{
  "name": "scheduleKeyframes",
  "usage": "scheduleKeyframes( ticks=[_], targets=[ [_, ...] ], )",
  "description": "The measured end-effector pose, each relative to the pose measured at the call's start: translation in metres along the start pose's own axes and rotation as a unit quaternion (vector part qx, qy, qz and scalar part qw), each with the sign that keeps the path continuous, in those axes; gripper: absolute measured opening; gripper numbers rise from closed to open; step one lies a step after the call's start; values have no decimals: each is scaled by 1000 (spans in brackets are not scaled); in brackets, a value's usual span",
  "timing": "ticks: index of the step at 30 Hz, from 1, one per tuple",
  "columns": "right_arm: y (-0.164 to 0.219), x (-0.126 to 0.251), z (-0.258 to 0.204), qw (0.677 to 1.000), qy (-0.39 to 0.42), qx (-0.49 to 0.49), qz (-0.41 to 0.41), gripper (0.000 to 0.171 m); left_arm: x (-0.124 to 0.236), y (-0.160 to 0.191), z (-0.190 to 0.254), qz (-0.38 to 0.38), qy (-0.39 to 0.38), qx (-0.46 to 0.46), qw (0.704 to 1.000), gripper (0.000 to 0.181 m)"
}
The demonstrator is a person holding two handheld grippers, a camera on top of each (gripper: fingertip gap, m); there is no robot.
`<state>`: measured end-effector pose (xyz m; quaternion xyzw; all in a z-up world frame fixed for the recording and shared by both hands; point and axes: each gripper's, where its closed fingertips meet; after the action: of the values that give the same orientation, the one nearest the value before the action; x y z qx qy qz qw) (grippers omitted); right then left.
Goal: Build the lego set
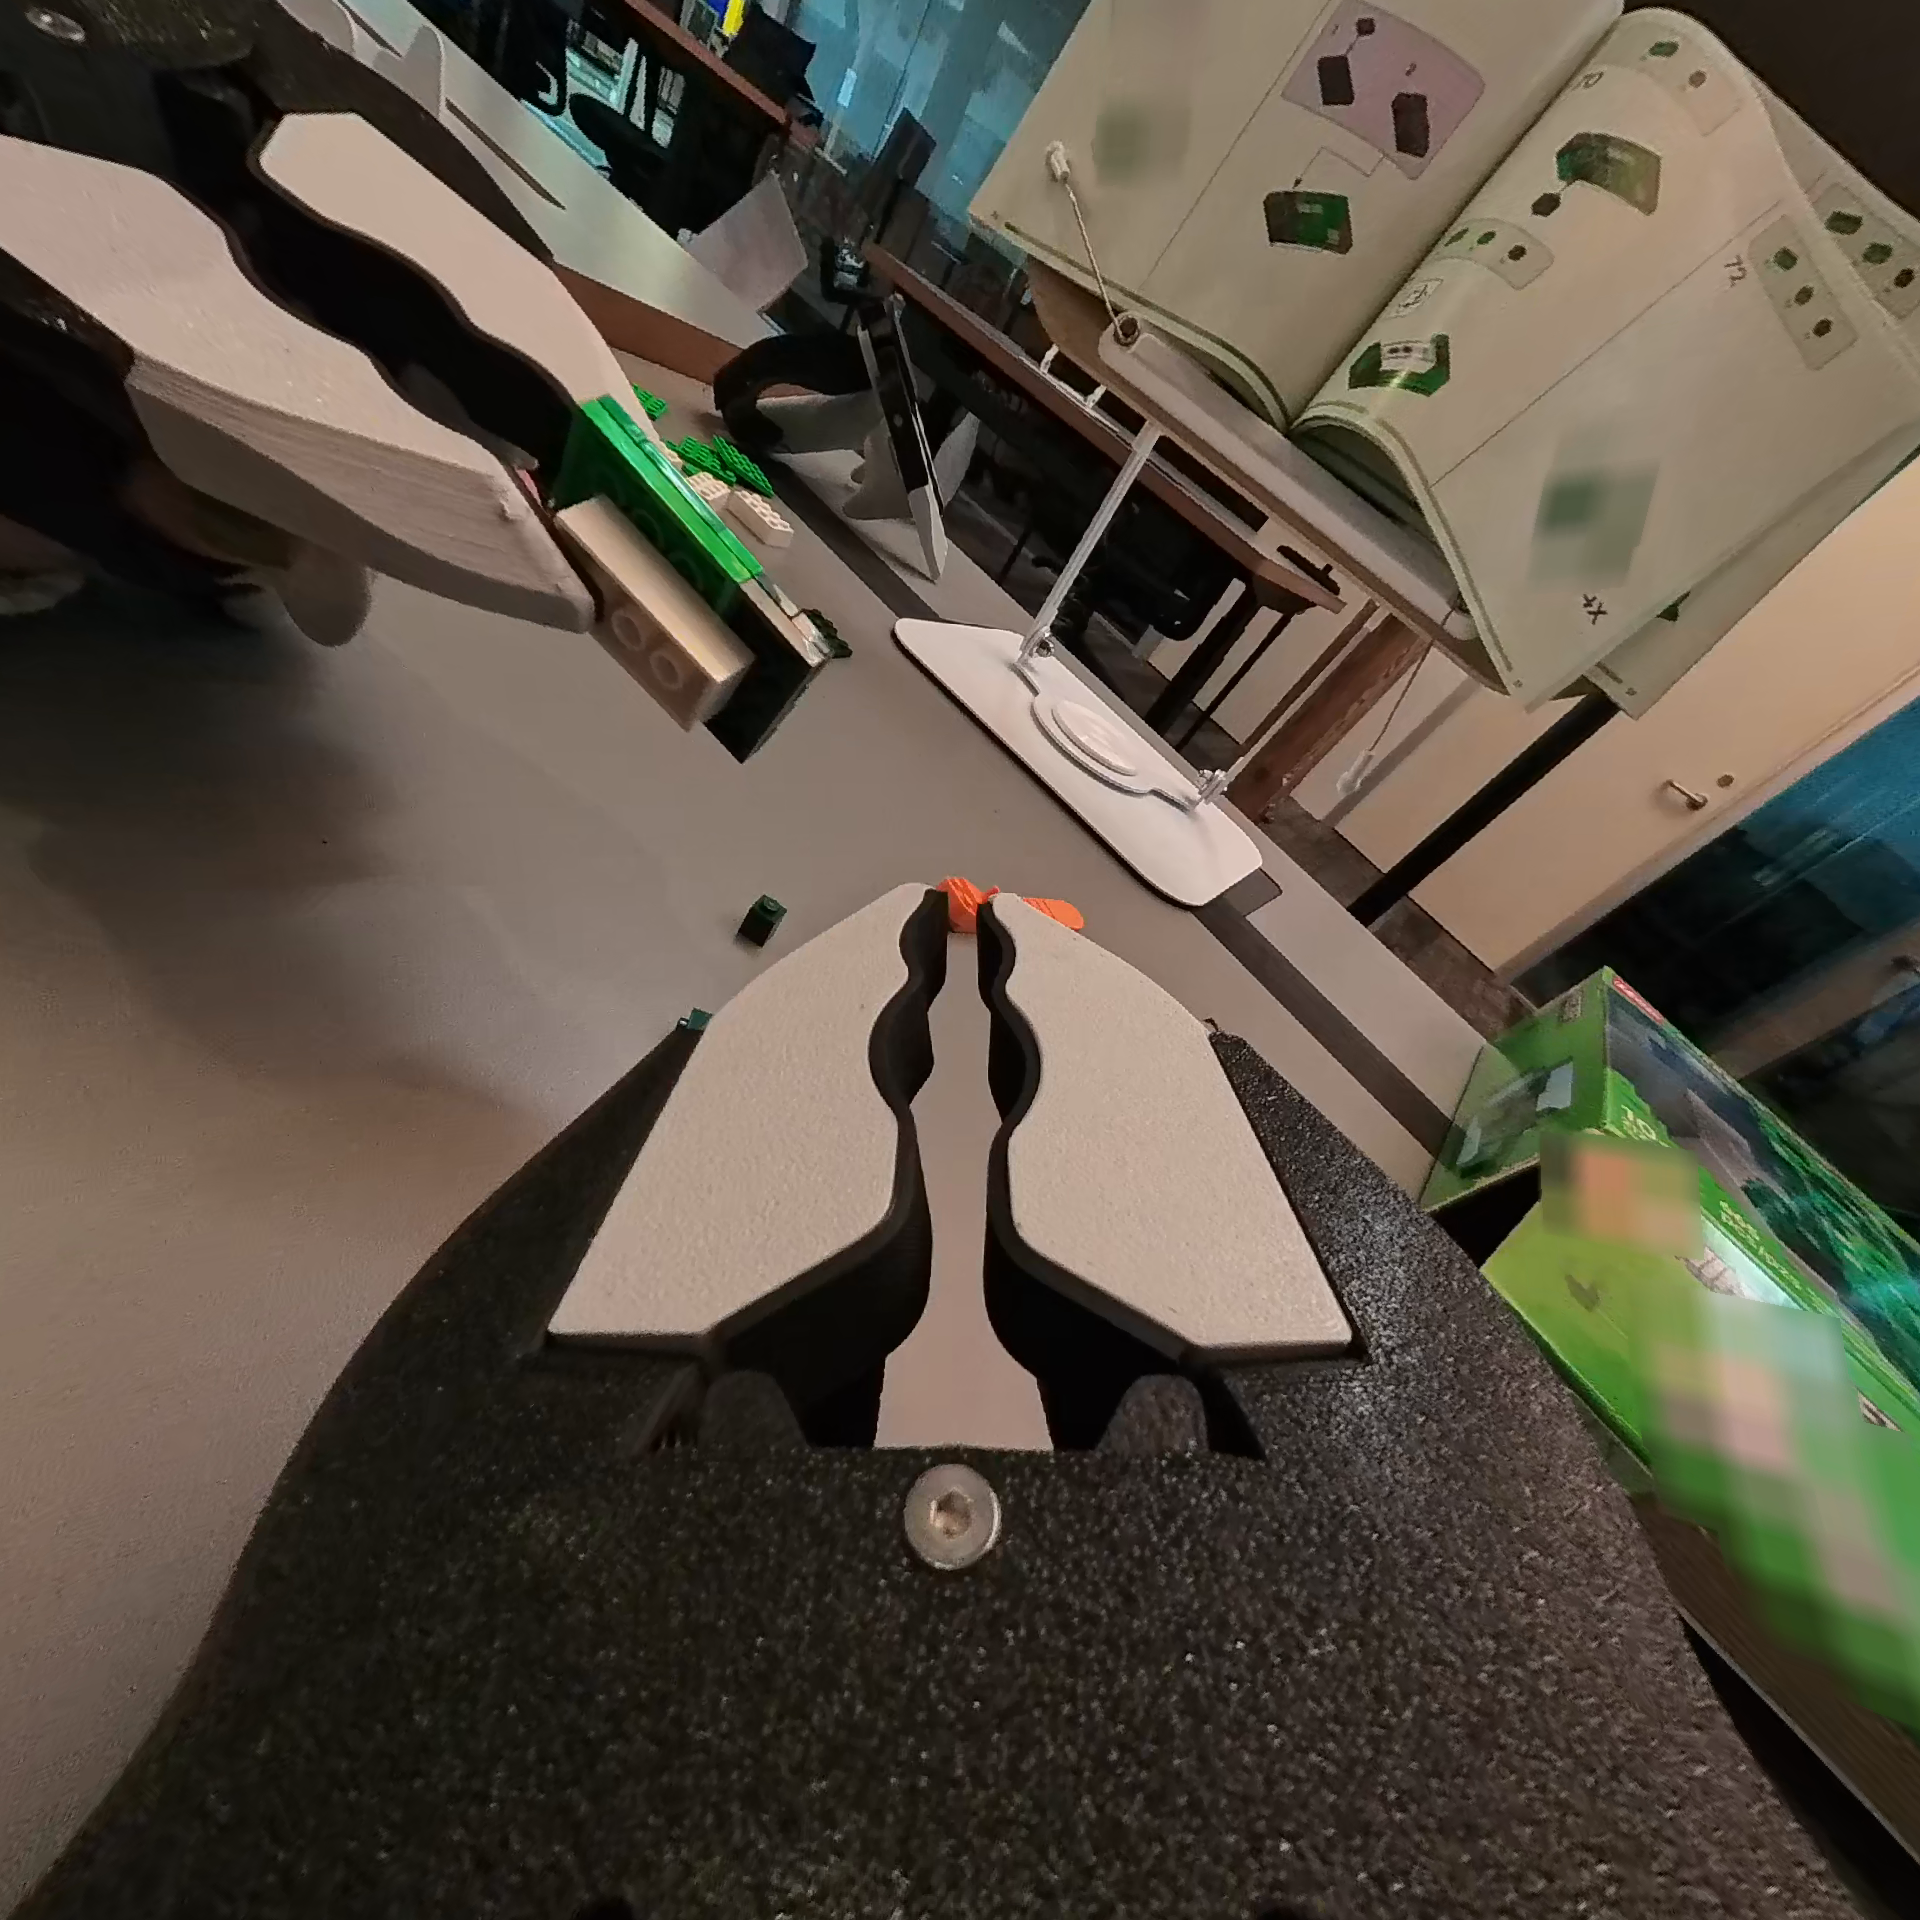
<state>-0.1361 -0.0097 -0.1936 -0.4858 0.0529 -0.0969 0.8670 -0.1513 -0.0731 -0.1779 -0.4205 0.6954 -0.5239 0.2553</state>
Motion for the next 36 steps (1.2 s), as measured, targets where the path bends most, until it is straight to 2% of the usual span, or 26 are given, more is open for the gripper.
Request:
scheduleKeyframes(
  ticks=[5,8,10,13,17,36],
  targets=[
    [-6,1,3,1000,18,15,17,8,1,-1,-1,5,-3,5,1000,17],
    [-23,7,4,994,49,83,60,14,6,-9,-7,41,-13,38,998,17],
    [-35,10,-1,983,67,148,85,15,11,-23,-12,94,-19,83,992,17],
    [-52,13,-10,961,94,232,119,16,18,-38,-19,185,-5,189,964,17],
    [-63,17,-14,944,110,277,142,19,29,-38,-32,267,4,300,916,17],
    [-48,9,-26,943,81,301,116,9,30,-32,-30,281,25,312,907,17]
  ],
)
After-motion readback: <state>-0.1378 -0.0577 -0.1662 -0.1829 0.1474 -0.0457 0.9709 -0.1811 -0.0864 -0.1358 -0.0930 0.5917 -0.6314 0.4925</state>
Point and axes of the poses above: each gripper's, where its closed fingertips meet, x back along the fingers, y out of its underside, z = x × y across the jaws, and after that the axes turned 12 degrees about y, right-handed
